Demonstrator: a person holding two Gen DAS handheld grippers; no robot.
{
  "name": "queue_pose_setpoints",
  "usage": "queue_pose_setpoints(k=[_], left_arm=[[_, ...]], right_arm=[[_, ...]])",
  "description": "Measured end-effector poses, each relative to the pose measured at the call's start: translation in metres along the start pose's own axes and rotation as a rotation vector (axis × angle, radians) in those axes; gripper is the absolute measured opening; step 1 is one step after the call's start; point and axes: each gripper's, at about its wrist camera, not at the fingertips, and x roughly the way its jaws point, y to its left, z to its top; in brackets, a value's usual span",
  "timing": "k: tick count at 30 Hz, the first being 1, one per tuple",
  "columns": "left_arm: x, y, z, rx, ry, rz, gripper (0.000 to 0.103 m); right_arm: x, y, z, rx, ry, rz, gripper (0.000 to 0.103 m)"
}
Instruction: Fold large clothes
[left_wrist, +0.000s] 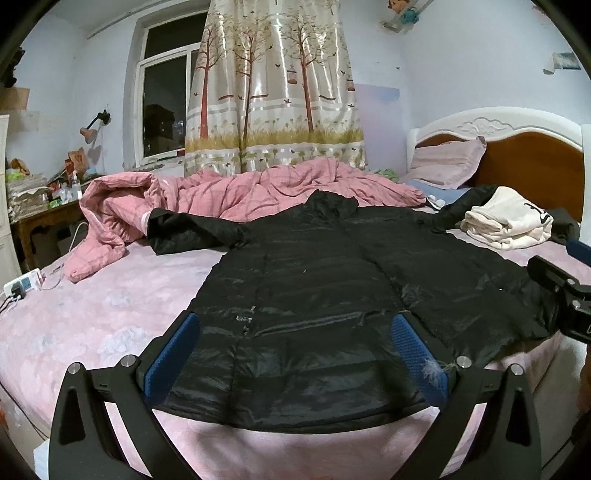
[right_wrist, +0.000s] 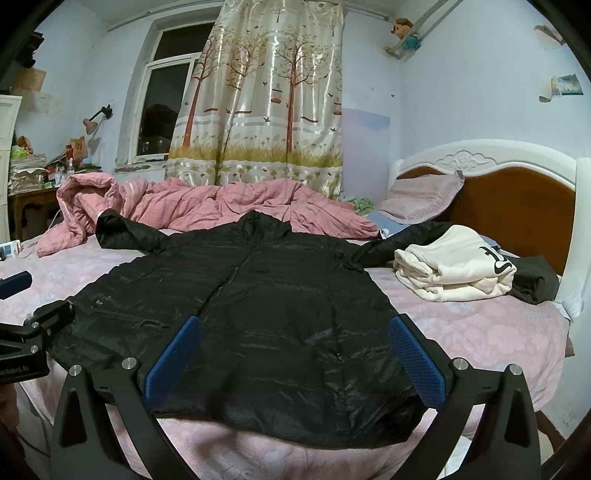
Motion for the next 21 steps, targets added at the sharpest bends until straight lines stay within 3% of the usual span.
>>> queue_pose_setpoints(k=[16, 21], left_arm=[[-0.006, -0.001, 0.002, 0.014, -0.037, -0.003, 0.103], [-0.011, -0.005, 0.001, 0.037, -0.079, 0.046, 0.103]], right_arm=[[-0.001, 0.007, -0.002, -0.002, 0.000, -0.005, 0.103], [-0.001, 0.007, -0.001, 0.001, 0.003, -0.005, 0.103]])
